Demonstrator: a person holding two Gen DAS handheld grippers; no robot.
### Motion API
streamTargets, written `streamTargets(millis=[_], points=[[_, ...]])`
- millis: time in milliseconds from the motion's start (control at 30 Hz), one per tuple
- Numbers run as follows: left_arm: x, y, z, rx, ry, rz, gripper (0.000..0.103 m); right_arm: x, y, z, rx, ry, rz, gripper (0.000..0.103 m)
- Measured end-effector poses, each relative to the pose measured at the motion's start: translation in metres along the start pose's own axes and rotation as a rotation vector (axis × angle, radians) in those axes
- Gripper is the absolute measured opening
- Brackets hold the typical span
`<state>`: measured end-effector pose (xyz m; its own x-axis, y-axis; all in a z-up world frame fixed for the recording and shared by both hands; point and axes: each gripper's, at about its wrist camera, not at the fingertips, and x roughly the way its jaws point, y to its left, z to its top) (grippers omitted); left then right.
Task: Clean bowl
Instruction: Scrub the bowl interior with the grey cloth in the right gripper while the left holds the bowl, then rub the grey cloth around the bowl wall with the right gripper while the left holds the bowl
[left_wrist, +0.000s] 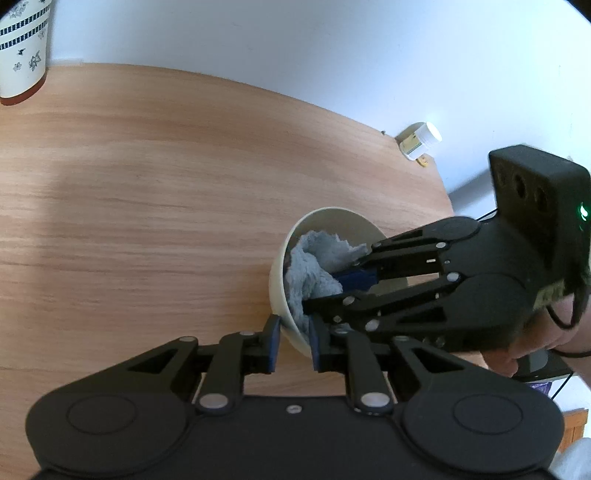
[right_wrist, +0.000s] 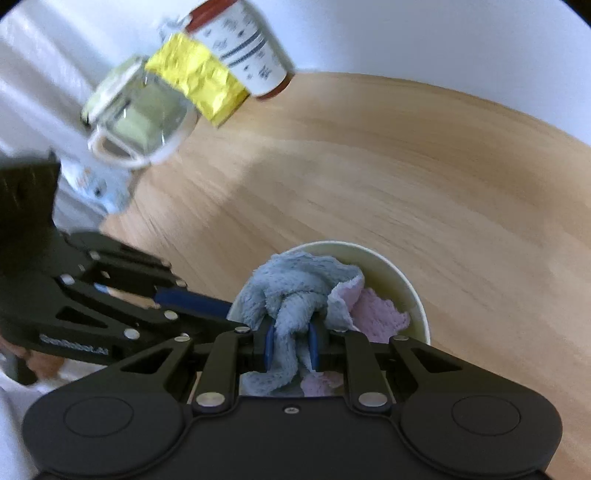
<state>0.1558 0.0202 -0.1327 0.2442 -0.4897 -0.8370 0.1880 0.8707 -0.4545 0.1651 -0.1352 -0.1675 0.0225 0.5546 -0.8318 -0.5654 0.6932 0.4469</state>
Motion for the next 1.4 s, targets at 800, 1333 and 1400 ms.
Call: streamTargets(millis=[800, 1333, 1400], points=[[0.009, -0.02, 0.0, 0.076, -0.014, 0.072, 0.016, -0.063, 0.025, 0.023, -0.069, 0.078, -0.128, 0.021], [0.017, -0.027, -0.002, 0.125, 0.013, 0.147, 0.012, -0.007, 0.045, 0.0, -0.252, 0.324, -0.099, 0.02], [0.017, -0.026, -0.001, 0.128, 0.012, 0.147, 0.012, -0.007, 0.048, -0.001, -0.283, 0.328, -0.118, 0.02]])
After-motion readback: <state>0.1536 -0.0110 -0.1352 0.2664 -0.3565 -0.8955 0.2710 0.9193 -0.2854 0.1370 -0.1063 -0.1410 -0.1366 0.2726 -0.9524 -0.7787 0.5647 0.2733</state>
